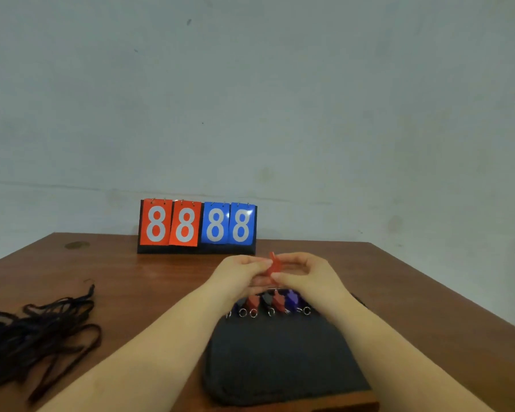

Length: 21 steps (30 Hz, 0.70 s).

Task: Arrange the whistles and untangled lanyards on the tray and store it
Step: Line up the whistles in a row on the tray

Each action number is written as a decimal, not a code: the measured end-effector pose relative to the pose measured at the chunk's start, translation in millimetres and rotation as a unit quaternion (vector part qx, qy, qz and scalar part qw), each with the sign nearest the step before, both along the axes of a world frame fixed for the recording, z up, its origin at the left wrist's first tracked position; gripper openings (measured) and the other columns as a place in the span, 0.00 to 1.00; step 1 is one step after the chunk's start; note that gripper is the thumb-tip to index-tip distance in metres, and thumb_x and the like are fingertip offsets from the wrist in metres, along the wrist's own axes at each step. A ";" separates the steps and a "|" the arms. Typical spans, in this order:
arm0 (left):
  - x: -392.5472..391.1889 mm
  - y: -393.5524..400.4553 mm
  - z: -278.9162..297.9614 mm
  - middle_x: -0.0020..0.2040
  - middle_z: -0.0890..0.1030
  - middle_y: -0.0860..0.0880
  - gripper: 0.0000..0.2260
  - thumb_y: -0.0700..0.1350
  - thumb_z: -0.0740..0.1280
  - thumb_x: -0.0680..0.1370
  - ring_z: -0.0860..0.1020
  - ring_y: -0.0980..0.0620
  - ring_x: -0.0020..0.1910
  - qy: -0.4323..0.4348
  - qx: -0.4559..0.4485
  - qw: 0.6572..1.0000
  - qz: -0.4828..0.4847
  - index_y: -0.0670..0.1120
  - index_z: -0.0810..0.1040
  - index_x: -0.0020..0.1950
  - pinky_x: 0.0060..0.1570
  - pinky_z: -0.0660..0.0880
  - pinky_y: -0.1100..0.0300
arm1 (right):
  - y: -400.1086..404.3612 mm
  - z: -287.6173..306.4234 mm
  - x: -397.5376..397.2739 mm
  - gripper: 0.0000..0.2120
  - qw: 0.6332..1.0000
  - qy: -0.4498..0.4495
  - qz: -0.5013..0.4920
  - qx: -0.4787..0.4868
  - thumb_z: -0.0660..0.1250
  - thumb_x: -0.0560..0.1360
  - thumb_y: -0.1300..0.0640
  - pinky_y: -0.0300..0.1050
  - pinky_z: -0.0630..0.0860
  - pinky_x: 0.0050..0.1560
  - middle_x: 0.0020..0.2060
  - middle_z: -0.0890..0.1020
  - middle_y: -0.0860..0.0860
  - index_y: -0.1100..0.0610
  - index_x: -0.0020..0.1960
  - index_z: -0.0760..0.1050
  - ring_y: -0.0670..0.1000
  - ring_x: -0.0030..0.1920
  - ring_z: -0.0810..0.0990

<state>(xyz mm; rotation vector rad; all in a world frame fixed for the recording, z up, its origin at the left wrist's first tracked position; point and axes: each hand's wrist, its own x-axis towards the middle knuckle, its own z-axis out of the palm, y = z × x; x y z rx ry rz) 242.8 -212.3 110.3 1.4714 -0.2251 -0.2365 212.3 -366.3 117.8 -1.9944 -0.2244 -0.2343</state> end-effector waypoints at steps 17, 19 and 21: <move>41.4 -125.1 -8.9 0.49 0.82 0.51 0.13 0.44 0.70 0.74 0.80 0.57 0.47 -0.105 0.174 0.979 -0.019 0.46 0.78 0.58 0.44 0.75 0.66 | -118.8 -27.3 20.3 0.16 0.990 -0.025 -0.120 -0.071 0.73 0.69 0.58 0.39 0.77 0.52 0.47 0.83 0.46 0.52 0.56 0.78 0.44 0.49 0.82; 56.2 -129.0 -14.6 0.51 0.81 0.53 0.12 0.46 0.71 0.73 0.77 0.58 0.50 -0.139 0.223 0.965 -0.013 0.48 0.79 0.56 0.43 0.70 0.68 | -123.2 -35.4 34.9 0.15 0.990 -0.018 -0.121 -0.069 0.73 0.69 0.58 0.41 0.78 0.54 0.47 0.83 0.45 0.51 0.54 0.79 0.44 0.49 0.82; 72.1 -132.8 -21.0 0.52 0.80 0.54 0.12 0.48 0.71 0.73 0.76 0.58 0.50 -0.160 0.265 0.951 -0.012 0.49 0.80 0.56 0.44 0.70 0.67 | -127.8 -43.3 48.6 0.14 0.990 -0.011 -0.123 -0.073 0.73 0.68 0.57 0.39 0.77 0.53 0.47 0.83 0.44 0.51 0.54 0.79 0.43 0.49 0.81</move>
